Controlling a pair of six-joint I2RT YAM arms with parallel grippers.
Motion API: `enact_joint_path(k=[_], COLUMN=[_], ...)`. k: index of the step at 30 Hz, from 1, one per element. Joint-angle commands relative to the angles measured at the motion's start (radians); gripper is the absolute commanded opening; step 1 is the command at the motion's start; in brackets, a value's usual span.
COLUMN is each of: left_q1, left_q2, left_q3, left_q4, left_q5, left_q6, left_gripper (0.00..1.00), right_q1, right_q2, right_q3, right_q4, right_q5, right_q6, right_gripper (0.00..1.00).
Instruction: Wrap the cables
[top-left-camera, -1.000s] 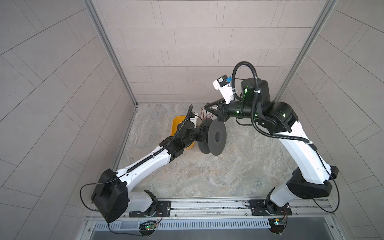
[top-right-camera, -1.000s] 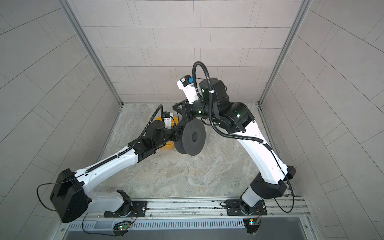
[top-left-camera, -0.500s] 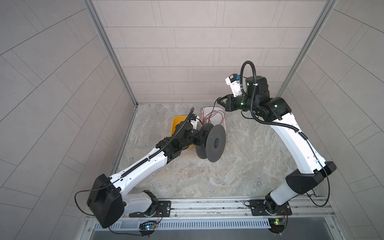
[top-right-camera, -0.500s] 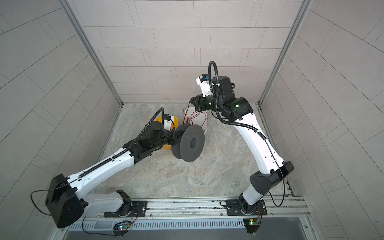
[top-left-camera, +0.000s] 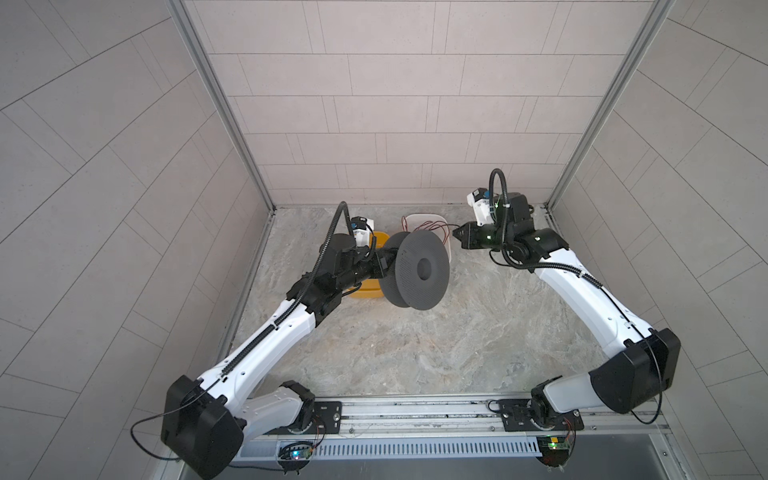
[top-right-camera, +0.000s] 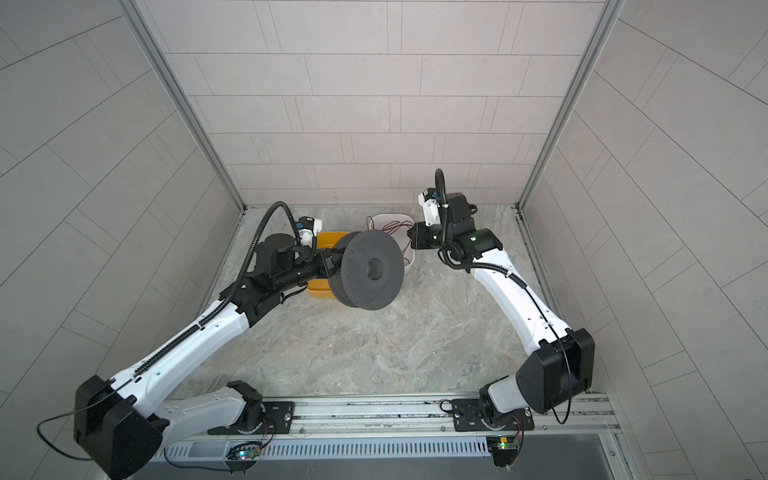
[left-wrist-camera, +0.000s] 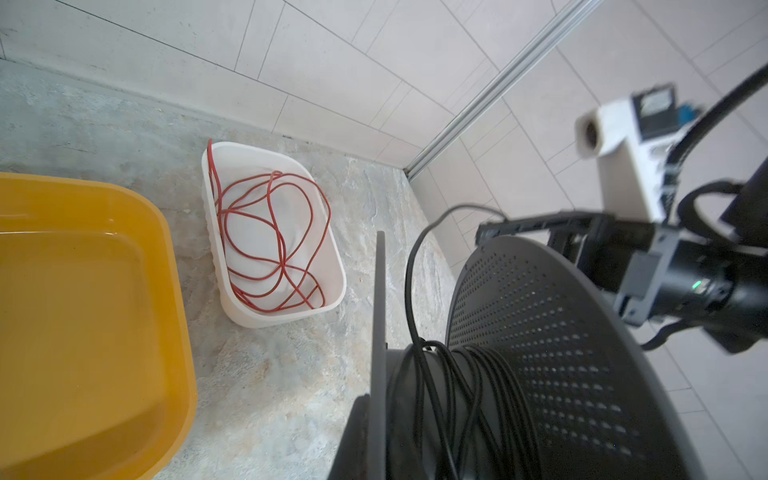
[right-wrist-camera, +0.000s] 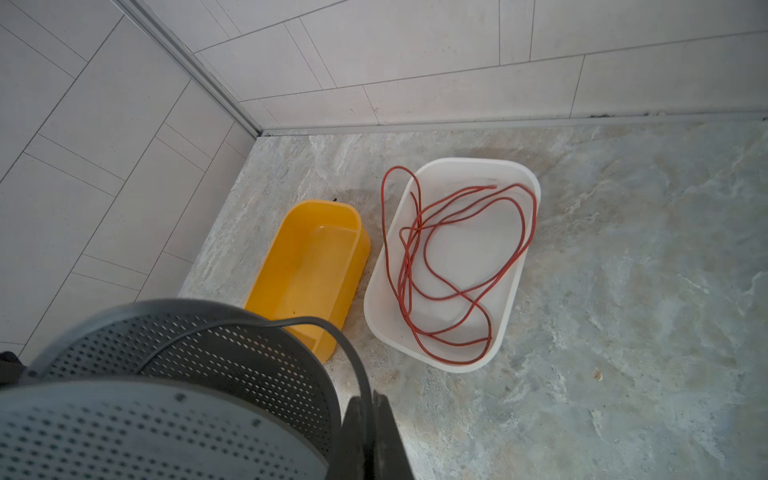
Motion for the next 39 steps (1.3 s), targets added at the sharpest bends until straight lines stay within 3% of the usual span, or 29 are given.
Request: enact_joint_path(k=[1, 17, 29, 39], left_q1=[0.021, 0.063, 0.048, 0.006], left_q2=[-0.026, 0.161, 0.346, 0.378], left_q3=[0.0, -0.163, -0.271, -0.308], left_q4=[0.156, 0.663, 1.039, 1.053], left_q5=[0.057, 0.042, 0.036, -0.015], left_q6=[-0.115, -0.51, -0.607, -0.557], left_gripper=[0.0, 0.0, 0.0, 0.0], right_q1=[-0.003, 0.089, 0.118, 0.118], right_q2=[-0.083, -0.29, -0.382, -0.425], right_q3=[-0.095, -0.497, -0.605, -0.625], right_q4=[0.115, 0.312, 0.315, 0.261], right_q5=[0.015, 0.007, -0.011, -0.058], right_q6=[0.022, 0.107, 0.13, 0.113], right_gripper=[0.0, 0.0, 0.0, 0.0])
